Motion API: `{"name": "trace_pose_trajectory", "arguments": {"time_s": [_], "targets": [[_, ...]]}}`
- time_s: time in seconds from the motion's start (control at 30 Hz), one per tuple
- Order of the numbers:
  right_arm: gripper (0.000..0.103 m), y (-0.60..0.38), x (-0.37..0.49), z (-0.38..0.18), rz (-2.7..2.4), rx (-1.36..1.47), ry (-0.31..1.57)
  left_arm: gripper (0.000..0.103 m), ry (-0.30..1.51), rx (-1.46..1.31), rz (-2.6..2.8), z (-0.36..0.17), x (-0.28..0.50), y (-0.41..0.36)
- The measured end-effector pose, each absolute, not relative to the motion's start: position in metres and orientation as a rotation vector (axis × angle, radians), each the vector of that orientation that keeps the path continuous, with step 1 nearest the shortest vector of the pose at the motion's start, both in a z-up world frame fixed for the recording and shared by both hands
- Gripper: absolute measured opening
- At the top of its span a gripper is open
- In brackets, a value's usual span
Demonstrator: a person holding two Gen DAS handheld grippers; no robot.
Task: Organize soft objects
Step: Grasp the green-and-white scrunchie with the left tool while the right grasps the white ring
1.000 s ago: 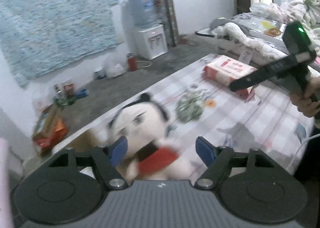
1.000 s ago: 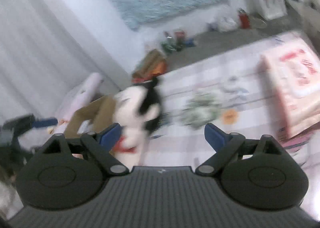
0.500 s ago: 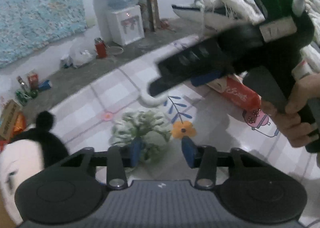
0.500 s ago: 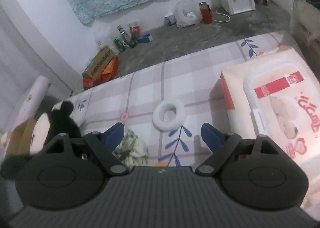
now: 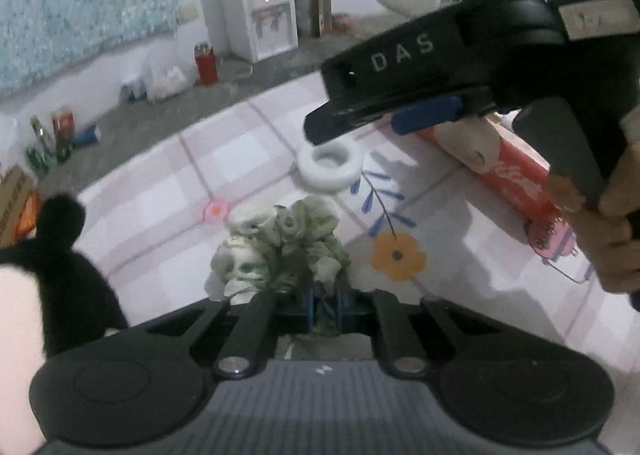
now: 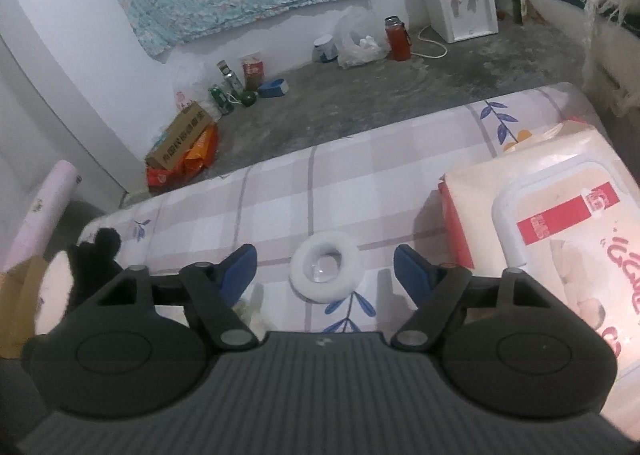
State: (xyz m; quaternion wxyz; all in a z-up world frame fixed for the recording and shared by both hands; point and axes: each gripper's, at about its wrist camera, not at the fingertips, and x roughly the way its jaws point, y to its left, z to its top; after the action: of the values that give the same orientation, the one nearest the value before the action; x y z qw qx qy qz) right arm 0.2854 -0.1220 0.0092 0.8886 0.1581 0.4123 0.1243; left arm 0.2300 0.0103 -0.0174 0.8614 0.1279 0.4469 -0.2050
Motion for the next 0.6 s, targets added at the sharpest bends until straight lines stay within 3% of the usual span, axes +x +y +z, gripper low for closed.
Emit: {"name": "trace_pose_trajectory", "arguments": {"time_s": [0.03,0.1,0.2,0.37,0.47,0.6], "targets": [[0.067,-0.121,0.285,0.009,0.251,0.316,0.857,0.010,0.952,0.257,-0.426,-0.016,0.226,0.014],[0.047,-0.119,0.286,0.008,0.243,0.292,0.858,0.010,0.967,0.260,-0.427,-0.013,0.216,0.021],[0.037,-0.122,0.289,0.002,0.247,0.317,0.876,0.010,0.976,0.269,-0.422,-0.011,0.203,0.029],[0.032,-0.118,0.302,-0.014,0.237,0.340,0.905,0.011,0.970,0.266,-0.420,-0.010,0.195,0.036],[0.015,-0.111,0.307,-0.014,0.219,0.298,0.894,0.011,0.969,0.253,-0.423,-0.011,0.194,0.038],[0.014,-0.107,0.306,-0.017,0.210,0.246,0.872,0.011,0.968,0.268,-0.431,-0.009,0.192,0.038]]}}
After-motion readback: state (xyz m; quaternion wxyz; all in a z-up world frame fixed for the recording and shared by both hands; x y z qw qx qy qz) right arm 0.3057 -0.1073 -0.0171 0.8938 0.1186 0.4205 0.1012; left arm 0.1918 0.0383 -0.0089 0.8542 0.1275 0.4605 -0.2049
